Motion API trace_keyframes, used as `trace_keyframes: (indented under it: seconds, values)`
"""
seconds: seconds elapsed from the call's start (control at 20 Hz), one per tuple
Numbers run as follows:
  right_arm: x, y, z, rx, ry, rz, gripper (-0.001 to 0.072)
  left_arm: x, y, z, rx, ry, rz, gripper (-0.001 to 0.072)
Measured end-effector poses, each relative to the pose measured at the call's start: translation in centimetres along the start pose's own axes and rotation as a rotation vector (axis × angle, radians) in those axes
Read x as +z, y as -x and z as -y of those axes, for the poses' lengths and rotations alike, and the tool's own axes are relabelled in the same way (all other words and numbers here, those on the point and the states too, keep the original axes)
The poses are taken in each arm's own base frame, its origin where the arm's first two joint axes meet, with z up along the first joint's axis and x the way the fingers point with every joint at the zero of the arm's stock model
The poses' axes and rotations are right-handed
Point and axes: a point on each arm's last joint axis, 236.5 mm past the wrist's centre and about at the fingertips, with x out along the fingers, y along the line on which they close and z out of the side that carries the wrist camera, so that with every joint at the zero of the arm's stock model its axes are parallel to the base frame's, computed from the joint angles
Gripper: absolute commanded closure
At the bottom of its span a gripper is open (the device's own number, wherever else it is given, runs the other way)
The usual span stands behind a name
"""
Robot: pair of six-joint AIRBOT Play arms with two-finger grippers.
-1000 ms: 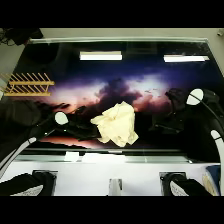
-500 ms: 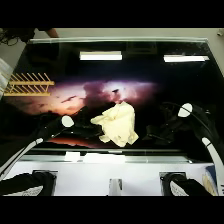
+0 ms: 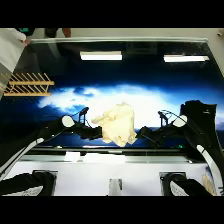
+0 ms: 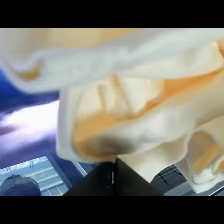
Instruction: Fold the shirts.
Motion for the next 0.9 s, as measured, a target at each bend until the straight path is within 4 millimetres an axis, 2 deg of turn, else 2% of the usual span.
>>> trace_keyframes:
  seconds: [0.15,0.25,0.5,0.55,0.6,0.65,0.7,0.9]
  values:
    - [0.9,-0.7,-0.1,0.024,-0.039,0.039,0.0113,-0.3,0.3,0.3,-0.006,-0.010,-0.007,0.0677]
    - [1.3,-1.2,0.2,0.028,-0.061,0.045,0.0226,-0.3,0.5,0.6,-0.012,-0.017,-0.004,0.0677]
    - [2.2,-2.3,-0.1,0.059,-0.112,0.056,0.0229,-0.2,1.5,1.5,-0.031,-0.039,0.017,0.0677]
    - [2.2,-2.7,-0.3,0.063,-0.112,0.053,0.0260,-0.1,1.7,1.7,-0.035,-0.043,0.022,0.0677]
    - [2.2,-3.1,-0.5,0.062,-0.105,0.055,0.0472,-0.1,1.8,1.8,-0.038,-0.046,0.025,0.0677]
    - [2.2,-3.7,-0.5,0.047,-0.089,0.056,0.0643,-0.1,2.0,1.9,-0.041,-0.049,0.030,0.0677]
    - [2.1,-4.2,-0.4,0.032,-0.075,0.060,0.0686,0.0,2.2,2.1,-0.045,-0.053,0.034,0.0677]
    - [2.3,-4.6,-1.2,0.008,-0.041,0.079,0.0688,0.3,3.5,3.3,-0.070,-0.089,0.071,0.0677]
